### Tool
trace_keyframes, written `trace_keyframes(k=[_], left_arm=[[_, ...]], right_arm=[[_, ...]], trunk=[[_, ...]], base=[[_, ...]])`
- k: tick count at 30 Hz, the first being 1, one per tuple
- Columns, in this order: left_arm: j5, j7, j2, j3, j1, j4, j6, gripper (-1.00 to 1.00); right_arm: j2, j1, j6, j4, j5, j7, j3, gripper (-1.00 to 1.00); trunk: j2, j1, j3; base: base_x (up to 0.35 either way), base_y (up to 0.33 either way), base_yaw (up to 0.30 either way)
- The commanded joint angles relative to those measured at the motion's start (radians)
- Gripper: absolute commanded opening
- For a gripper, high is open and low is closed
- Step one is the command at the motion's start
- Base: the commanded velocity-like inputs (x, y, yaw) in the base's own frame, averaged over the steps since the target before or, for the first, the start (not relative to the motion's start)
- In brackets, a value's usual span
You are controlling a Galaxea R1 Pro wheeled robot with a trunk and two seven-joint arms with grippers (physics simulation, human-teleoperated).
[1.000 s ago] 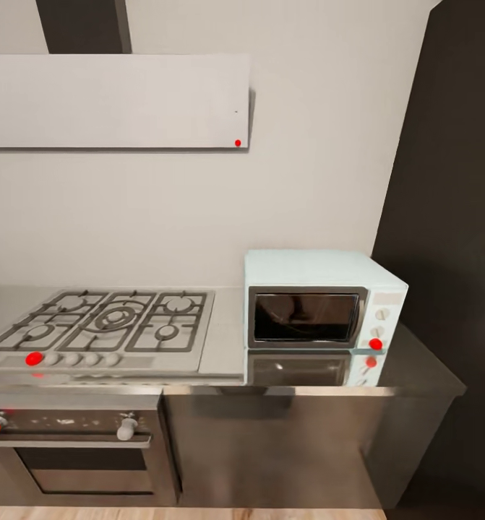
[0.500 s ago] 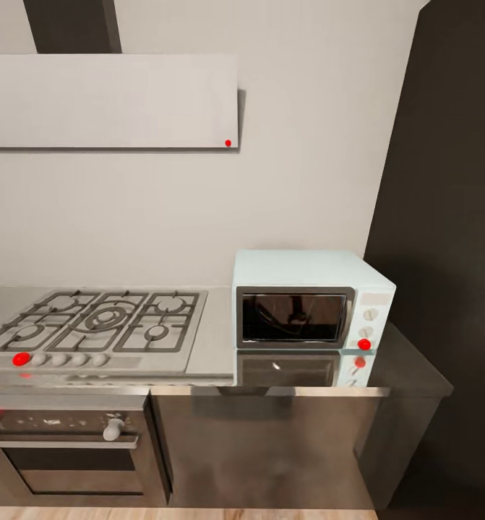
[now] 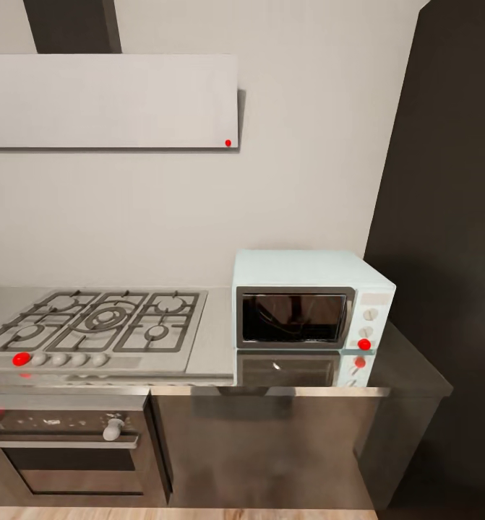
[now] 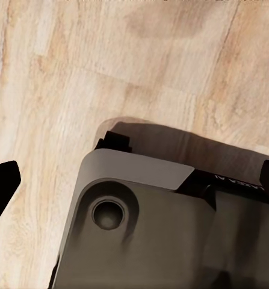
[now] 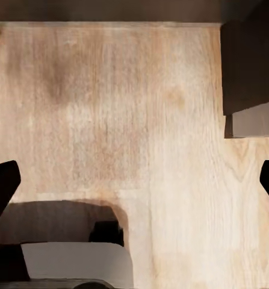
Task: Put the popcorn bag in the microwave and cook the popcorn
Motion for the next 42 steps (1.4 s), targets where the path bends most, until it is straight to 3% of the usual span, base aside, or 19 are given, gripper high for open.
trace_keyframes(k=[1,2,3,4,10,12,14,17,21,23,27,31,33,38,42], left_arm=[[0.007,0.003,0.000,-0.009,-0.001,-0.001,0.000,1.00],[0.007,0.003,0.001,-0.008,-0.001,-0.001,0.000,1.00],[0.007,0.003,0.001,-0.008,-0.001,-0.001,0.000,1.00],[0.007,0.003,0.001,-0.008,-0.001,0.000,0.000,1.00],[0.007,0.003,0.002,-0.008,-0.001,0.000,-0.001,1.00],[0.007,0.003,0.002,-0.008,-0.001,0.000,-0.001,1.00],[0.008,0.003,0.003,-0.008,-0.001,0.001,-0.001,1.00],[0.008,0.003,0.004,-0.008,-0.001,0.001,-0.001,1.00],[0.010,0.003,0.005,-0.008,-0.001,0.001,-0.001,1.00],[0.010,0.003,0.005,-0.008,-0.001,0.001,-0.001,1.00],[0.010,0.003,0.007,-0.008,-0.001,0.001,-0.001,1.00],[0.010,0.003,0.007,-0.008,-0.001,0.001,-0.001,1.00],[0.010,0.003,0.007,-0.008,-0.001,0.001,-0.001,1.00],[0.007,0.003,0.007,-0.008,-0.001,0.001,-0.001,1.00],[0.006,0.002,0.006,-0.008,-0.001,0.001,-0.001,1.00]], right_arm=[[0.004,0.000,0.031,-0.062,0.008,0.008,0.006,1.00],[0.007,0.000,0.124,-0.201,0.005,0.013,0.033,1.00],[0.008,0.000,0.150,-0.240,0.004,0.014,0.038,1.00],[0.009,0.000,0.292,-0.438,-0.004,0.016,0.049,1.00],[0.010,0.000,0.596,-0.852,-0.012,0.017,0.046,1.00],[0.010,0.000,0.702,-1.012,-0.012,0.017,0.026,1.00],[0.009,0.000,0.841,-1.187,-0.013,0.017,-0.032,1.00],[0.005,-0.001,0.913,-1.290,-0.013,0.017,-0.062,1.00],[-0.003,-0.007,0.972,-1.329,-0.013,0.016,-0.074,1.00],[-0.005,-0.039,1.001,-1.333,-0.013,0.016,-0.082,1.00],[-0.008,-0.160,1.084,-1.334,-0.011,0.015,-0.113,1.00],[-0.008,-0.218,1.089,-1.326,-0.011,0.007,-0.120,1.00],[-0.007,-0.223,1.033,-1.306,-0.013,0.007,-0.120,1.00],[-0.004,-0.227,0.737,-1.119,-0.010,0.014,-0.120,1.00],[-0.009,-0.227,0.558,-1.064,-0.013,0.018,-0.122,1.00]], trunk=[[-0.001,0.000,-0.001],[-0.001,0.000,-0.001],[-0.001,0.000,-0.001],[-0.001,0.000,-0.001],[-0.001,0.000,-0.001],[-0.001,0.000,-0.001],[-0.001,0.000,-0.001],[-0.001,0.000,-0.001],[-0.001,0.000,-0.001],[-0.001,0.000,-0.001],[-0.001,0.000,-0.001],[-0.001,0.000,-0.001],[-0.001,0.000,-0.001],[-0.001,0.000,-0.001],[-0.001,0.000,-0.001]], base=[[0.000,0.000,0.000],[0.000,0.000,0.000],[0.000,0.000,0.000],[0.000,0.000,0.000],[0.000,0.000,0.000],[0.000,0.000,0.000],[0.000,0.000,0.000],[0.000,0.000,0.000],[0.000,0.000,0.000],[0.000,0.000,0.000],[0.000,0.000,0.000],[0.000,0.000,0.000],[0.000,0.000,0.000],[0.000,0.000,0.000],[0.000,0.000,0.000]])
